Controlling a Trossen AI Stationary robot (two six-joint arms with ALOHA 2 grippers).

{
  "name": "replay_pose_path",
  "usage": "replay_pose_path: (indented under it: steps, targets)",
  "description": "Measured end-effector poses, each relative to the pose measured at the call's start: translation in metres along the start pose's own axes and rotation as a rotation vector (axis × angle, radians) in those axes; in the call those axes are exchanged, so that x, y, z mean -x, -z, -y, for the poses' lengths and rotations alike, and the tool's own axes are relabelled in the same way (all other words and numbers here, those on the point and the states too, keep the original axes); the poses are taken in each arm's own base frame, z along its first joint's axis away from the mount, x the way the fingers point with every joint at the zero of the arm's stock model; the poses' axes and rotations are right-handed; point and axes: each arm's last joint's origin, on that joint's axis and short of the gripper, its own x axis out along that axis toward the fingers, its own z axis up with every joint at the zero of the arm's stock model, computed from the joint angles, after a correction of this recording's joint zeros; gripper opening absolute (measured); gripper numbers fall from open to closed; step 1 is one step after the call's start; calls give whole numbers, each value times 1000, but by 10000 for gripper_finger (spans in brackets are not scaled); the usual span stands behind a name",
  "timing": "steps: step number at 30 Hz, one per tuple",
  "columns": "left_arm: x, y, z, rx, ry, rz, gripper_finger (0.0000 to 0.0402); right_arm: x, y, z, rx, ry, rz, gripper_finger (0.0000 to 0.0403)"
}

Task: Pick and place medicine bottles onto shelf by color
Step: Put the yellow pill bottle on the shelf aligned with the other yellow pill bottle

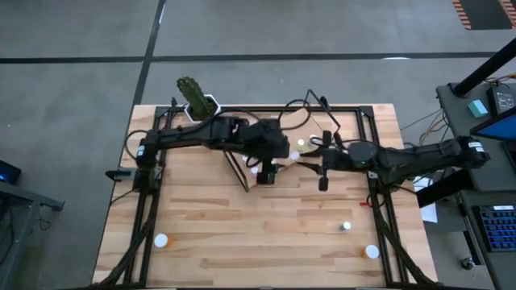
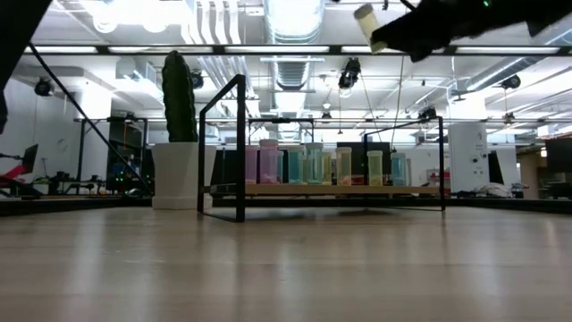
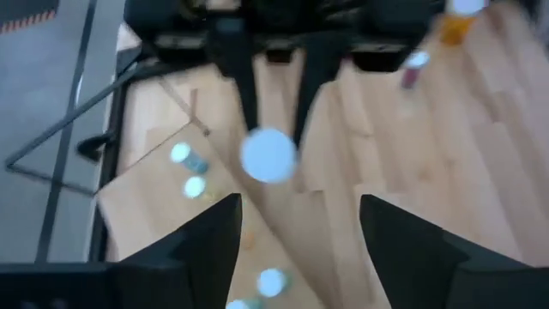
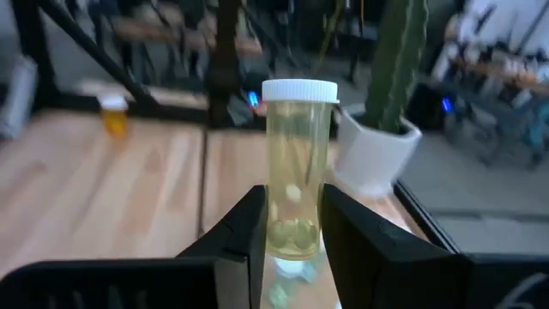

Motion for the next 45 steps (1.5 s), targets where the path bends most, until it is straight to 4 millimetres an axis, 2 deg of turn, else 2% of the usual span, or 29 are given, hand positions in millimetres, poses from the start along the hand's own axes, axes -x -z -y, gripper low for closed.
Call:
replay_pose_path:
  steps: [4, 8, 11, 16, 18, 21, 24, 27, 35, 41, 45]
  targets:
    - [-2, 9, 19, 22, 12, 24, 207, 7, 29, -8, -62, -32, 143, 87]
    - [-1, 21, 36, 45, -7, 156, 202, 13, 44, -16, -97, -50, 297, 88]
    - [0, 34, 44, 84, -59, 349, 201, 16, 47, -21, -76, -58, 389, 88]
    - [-29, 64, 55, 167, -122, 754, 201, 14, 41, -25, -51, -63, 439, 88]
    - [-40, 77, 58, 181, -125, 831, 201, 10, 36, -27, -39, -67, 440, 88]
    - [-50, 93, 61, 182, -123, 842, 201, 4, 30, -29, -16, -73, 424, 88]
    - [-55, 102, 62, 182, -126, 842, 201, 0, 26, -29, -7, -71, 425, 89]
    - [-55, 105, 59, 192, -141, 885, 201, -4, 22, -30, -1, -69, 427, 89]
    - [-76, 108, 57, 168, -90, 945, 201, -18, 22, -34, 3, -75, 391, 89]
    - [-82, 110, 58, 154, -71, 947, 200, -18, 19, -33, -3, -73, 400, 89]
    - [-84, 110, 58, 154, -78, 975, 183, -18, 19, -33, -5, -73, 402, 89]
